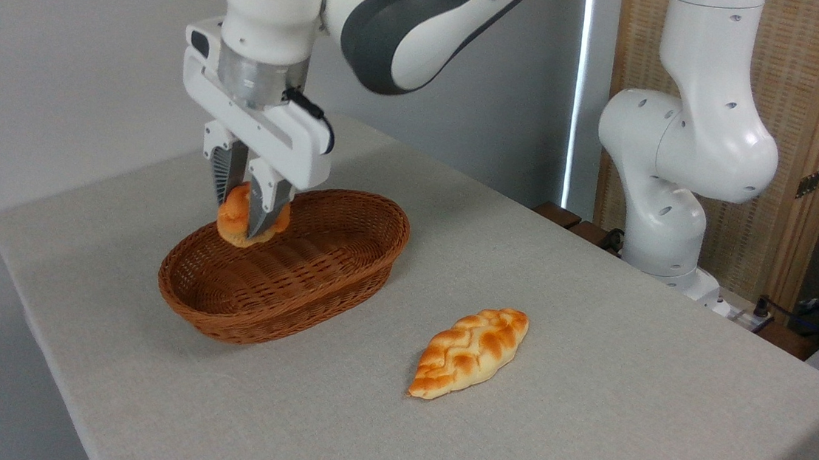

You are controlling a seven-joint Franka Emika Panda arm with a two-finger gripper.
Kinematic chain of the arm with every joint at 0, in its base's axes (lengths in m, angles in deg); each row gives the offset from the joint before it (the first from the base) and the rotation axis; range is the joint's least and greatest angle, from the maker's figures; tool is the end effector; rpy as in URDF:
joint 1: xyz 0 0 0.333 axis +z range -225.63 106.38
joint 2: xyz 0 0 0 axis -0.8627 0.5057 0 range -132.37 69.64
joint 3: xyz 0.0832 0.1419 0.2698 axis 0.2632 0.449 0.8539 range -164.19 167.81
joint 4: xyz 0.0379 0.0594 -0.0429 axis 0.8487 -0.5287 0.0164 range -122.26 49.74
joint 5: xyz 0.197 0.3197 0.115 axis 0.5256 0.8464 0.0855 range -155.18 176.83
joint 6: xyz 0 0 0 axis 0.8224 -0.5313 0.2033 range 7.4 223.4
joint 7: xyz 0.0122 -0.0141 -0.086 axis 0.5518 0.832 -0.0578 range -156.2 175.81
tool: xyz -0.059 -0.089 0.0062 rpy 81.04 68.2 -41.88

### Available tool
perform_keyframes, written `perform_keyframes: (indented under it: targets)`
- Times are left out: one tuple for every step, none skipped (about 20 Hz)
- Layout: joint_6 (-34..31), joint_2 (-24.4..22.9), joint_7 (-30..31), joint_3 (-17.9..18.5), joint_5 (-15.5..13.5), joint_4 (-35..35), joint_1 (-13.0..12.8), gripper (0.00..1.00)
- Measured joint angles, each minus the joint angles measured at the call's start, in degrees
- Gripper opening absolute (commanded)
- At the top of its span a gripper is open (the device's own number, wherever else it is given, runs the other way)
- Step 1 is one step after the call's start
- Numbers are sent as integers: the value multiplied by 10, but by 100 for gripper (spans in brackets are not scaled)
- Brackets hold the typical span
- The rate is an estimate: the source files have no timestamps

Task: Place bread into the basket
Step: 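Lower the bun into the basket and open the gripper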

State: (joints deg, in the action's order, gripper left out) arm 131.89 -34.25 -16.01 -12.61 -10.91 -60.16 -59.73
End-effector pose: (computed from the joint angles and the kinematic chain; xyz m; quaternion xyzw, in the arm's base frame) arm 0.5425 -0.1584 0.5082 0.9470 -0.2563 0.1219 0.1502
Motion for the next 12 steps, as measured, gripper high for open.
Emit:
perform_keyframes:
  targets:
    - [16,9,0,-4,0,0,0,56]
    - [29,19,0,-7,0,0,0,61]
    - [43,27,0,-10,0,0,0,63]
    - [51,33,-1,-12,5,0,0,69]
    - [55,39,-1,-13,18,1,0,78]
    - [56,41,-1,-13,27,2,0,85]
    - [56,42,-1,-13,40,2,0,87]
    - [56,43,-1,-13,55,2,0,97]
    - [56,44,-1,-13,66,2,0,100]
    - [56,45,-1,-13,74,2,0,100]
    - [56,46,-1,-13,79,2,0,100]
    - [56,46,-1,-13,82,2,0,100]
